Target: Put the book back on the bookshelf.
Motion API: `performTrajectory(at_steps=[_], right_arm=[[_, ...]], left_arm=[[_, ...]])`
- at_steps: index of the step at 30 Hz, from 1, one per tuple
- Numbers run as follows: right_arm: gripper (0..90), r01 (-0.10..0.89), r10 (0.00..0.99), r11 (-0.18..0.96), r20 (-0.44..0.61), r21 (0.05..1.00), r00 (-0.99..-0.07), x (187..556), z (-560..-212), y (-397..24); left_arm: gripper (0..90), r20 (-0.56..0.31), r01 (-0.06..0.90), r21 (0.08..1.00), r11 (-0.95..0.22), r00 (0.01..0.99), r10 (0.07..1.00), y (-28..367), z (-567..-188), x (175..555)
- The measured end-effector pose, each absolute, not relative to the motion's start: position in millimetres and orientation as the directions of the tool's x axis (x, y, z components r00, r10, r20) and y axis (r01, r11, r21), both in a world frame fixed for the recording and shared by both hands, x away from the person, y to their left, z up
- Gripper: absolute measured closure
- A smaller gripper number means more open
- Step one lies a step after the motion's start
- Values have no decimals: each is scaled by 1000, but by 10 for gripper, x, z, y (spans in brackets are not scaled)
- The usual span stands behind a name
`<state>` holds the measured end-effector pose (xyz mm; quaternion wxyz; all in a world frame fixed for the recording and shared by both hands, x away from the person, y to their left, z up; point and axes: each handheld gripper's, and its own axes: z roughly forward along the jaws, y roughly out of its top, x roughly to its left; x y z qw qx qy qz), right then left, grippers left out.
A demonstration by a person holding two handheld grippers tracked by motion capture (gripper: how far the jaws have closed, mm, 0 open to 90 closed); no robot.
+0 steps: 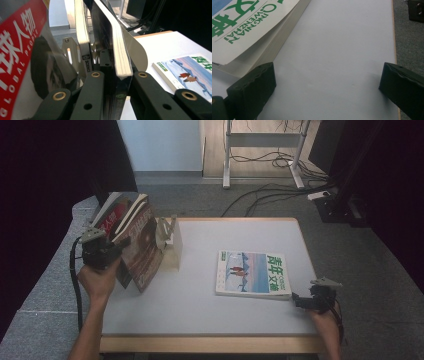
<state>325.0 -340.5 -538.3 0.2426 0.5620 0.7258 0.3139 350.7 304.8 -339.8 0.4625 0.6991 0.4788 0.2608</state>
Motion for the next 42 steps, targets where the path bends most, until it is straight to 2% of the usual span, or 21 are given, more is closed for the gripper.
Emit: performTrajectory(at_steps=[6, 10, 15, 19, 29, 42], right_arm=[[0, 663, 968, 173, -1, 729, -252, 3250, -5383, -3406], [0, 662, 968, 173, -1, 729, -251, 3249, -5383, -3405], [0, 662, 968, 175, -2, 729, -252, 3249, -5383, -3406], [0, 662, 968, 174, -2, 729, -252, 3249, -5383, -3406], [1, 661, 968, 175, -3, 730, -252, 3247, -5383, -3405], [2, 660, 968, 176, -5, 730, -253, 3246, -5383, -3403]], left_arm=[[838, -43, 411, 901, -143, 411, 911, 3047, -3467, 3438], [831, -51, 402, 907, -130, 410, 910, 3080, -3502, 3420], [759, -27, 402, 902, -159, 420, 907, 3048, -3542, 3397], [744, -11, 382, 910, -162, 411, 911, 3031, -3652, 3331], [761, 6, 368, 915, -167, 401, 916, 3041, -3940, 3184], [796, -28, 397, 907, -139, 387, 922, 3150, -4286, 3053]])
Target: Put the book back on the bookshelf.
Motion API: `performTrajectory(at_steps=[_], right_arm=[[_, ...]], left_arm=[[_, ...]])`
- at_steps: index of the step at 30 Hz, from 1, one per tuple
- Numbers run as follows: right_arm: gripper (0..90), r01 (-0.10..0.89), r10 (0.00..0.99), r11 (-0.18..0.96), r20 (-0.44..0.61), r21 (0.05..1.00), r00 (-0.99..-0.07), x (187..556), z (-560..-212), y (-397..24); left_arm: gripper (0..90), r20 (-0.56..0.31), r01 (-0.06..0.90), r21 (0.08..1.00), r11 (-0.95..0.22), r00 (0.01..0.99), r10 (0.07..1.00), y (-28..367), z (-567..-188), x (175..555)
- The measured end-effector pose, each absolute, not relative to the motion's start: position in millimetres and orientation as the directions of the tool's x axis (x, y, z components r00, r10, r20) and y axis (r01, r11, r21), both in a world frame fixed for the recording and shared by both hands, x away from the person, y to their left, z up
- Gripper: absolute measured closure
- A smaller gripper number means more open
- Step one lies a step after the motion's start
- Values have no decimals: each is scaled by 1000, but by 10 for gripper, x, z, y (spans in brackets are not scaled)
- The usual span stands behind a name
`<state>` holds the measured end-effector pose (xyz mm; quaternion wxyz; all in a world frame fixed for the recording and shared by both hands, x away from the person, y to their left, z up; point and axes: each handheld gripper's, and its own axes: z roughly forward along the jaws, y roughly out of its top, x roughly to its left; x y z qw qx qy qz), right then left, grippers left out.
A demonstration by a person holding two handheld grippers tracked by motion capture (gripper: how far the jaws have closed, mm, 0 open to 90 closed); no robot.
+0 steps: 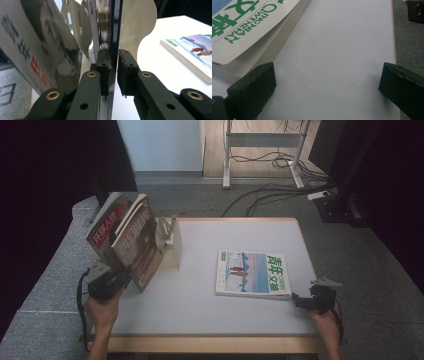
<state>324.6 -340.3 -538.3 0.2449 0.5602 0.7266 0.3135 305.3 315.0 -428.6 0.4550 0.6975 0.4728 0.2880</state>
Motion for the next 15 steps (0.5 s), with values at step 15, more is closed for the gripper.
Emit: performTrajectory(at_steps=[15], right_arm=[[2, 661, 968, 176, -5, 730, -252, 3246, -5383, -3403]], left_arm=[[841, -18, 416, 896, -154, 381, 925, 3130, -4434, 3006]])
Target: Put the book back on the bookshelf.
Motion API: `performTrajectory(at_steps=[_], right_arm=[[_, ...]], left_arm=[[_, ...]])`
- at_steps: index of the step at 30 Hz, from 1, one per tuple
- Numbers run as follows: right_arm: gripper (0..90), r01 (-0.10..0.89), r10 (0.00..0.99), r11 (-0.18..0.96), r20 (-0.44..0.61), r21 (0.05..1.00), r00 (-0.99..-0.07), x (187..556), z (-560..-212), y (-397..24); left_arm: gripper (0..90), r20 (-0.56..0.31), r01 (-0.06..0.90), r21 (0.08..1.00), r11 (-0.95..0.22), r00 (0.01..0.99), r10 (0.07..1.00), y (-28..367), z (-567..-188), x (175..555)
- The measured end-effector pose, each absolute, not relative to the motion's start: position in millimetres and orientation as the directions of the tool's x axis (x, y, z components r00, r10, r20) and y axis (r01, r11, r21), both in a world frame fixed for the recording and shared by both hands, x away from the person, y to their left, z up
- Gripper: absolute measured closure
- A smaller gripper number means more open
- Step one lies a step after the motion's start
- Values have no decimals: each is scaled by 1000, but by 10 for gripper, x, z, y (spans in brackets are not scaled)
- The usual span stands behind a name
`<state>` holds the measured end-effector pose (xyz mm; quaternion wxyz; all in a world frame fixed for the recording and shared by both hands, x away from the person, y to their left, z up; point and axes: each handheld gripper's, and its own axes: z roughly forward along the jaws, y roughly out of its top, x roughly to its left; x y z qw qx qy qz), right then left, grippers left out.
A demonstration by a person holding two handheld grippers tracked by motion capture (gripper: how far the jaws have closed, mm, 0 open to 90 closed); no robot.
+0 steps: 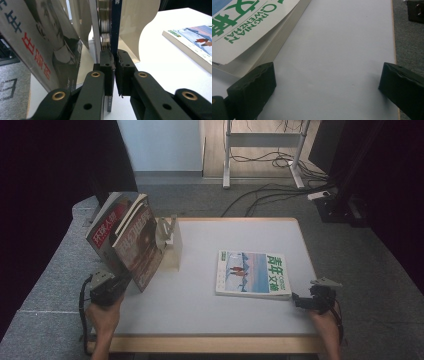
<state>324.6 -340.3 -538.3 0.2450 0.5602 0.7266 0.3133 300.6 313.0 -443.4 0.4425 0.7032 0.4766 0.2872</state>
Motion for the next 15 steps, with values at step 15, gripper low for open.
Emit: performTrajectory(at_steps=[15], right_arm=[[1, 661, 968, 175, -3, 729, -252, 3248, -5383, -3404]], left_arm=[[845, -25, 431, 890, -149, 372, 928, 3058, -4419, 3253]])
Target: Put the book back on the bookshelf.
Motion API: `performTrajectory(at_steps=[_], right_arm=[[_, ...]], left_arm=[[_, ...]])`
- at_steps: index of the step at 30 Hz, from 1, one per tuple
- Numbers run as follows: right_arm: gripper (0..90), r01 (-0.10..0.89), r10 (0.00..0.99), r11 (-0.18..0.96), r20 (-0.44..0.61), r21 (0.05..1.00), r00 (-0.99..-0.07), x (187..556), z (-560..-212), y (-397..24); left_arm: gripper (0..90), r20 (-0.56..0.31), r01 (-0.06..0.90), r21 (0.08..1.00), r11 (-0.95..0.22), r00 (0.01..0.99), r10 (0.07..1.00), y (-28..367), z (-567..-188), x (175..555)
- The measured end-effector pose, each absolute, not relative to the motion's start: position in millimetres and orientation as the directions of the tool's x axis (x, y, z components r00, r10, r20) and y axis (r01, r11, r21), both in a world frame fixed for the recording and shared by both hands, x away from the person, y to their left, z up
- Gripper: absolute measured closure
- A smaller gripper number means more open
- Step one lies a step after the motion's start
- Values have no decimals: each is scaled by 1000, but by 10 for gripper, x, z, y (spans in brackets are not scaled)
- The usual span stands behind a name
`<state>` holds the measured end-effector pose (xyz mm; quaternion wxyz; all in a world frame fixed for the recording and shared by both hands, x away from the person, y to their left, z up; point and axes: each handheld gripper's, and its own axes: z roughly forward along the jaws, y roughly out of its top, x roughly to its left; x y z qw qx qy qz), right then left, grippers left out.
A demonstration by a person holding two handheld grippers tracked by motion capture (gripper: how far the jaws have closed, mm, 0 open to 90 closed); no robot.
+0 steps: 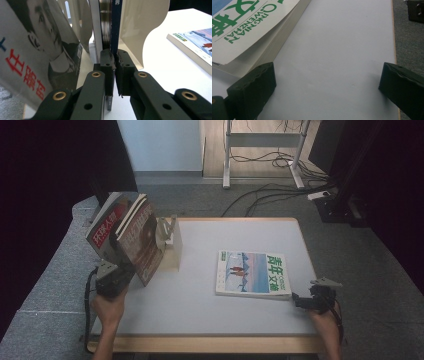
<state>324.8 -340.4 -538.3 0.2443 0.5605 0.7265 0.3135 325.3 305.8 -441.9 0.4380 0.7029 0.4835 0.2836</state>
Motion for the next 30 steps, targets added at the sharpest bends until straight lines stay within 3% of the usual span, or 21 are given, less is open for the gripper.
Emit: performTrajectory(at_steps=[30], right_arm=[[1, 661, 967, 175, -3, 730, -253, 3248, -5384, -3406]], left_arm=[[839, -34, 448, 883, -137, 353, 935, 2969, -4403, 3491]])
